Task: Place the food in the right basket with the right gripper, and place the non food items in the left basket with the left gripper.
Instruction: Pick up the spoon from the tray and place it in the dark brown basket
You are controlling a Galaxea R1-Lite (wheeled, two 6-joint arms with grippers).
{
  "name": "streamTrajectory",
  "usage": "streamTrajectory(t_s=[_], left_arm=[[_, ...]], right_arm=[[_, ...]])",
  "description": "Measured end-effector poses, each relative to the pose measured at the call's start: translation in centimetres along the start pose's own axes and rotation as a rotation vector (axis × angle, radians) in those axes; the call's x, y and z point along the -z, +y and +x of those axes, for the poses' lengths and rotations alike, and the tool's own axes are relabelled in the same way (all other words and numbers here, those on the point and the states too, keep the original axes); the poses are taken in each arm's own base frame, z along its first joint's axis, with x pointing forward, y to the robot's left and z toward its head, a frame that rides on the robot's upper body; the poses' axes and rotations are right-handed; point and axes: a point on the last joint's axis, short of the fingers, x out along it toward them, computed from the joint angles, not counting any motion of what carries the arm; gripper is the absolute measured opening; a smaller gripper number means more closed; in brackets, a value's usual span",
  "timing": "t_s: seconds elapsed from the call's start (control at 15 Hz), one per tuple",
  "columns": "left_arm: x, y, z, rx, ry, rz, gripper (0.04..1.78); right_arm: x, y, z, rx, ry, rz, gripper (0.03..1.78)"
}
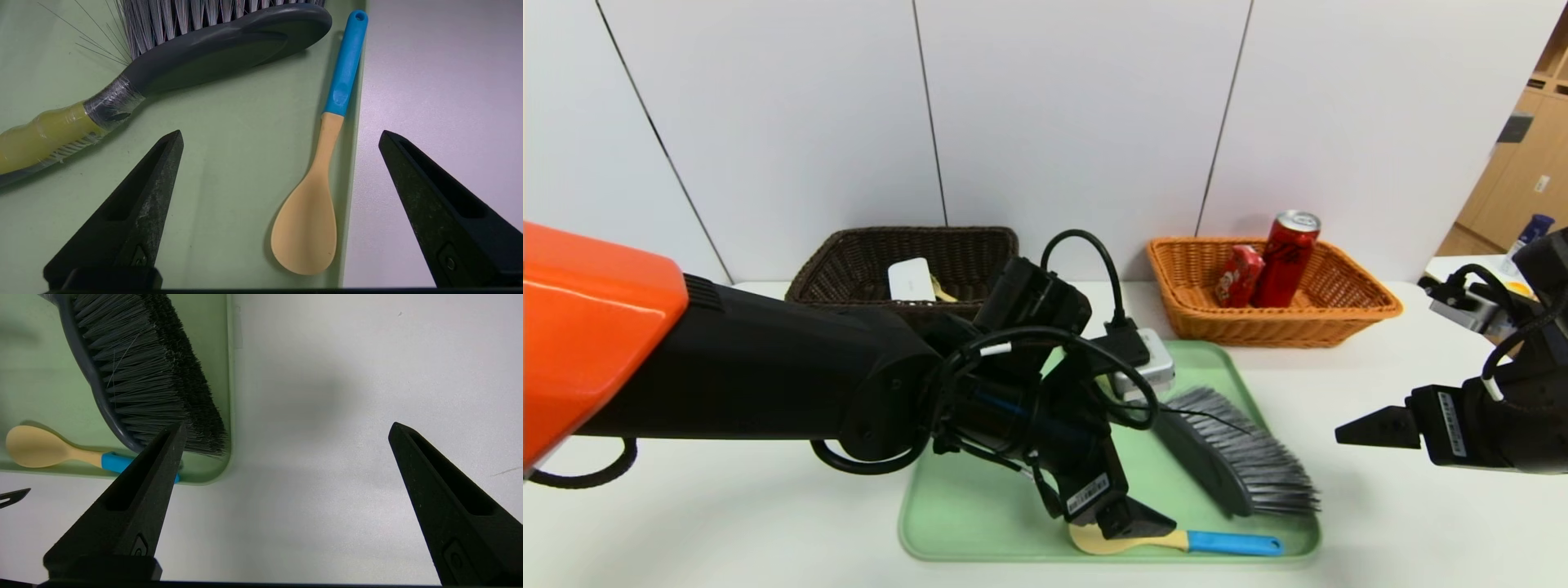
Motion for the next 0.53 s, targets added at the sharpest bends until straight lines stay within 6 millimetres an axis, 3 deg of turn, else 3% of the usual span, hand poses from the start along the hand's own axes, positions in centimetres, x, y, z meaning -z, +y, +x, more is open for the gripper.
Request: streamTrajectory(t_s=[0.53], left_arm=[[0.7,-0.4,2.4,-0.009,0.052,0.058,1.69]], right_arm=[[0.4,-0.4,0.6,0.013,0.025,0.011,1.71]])
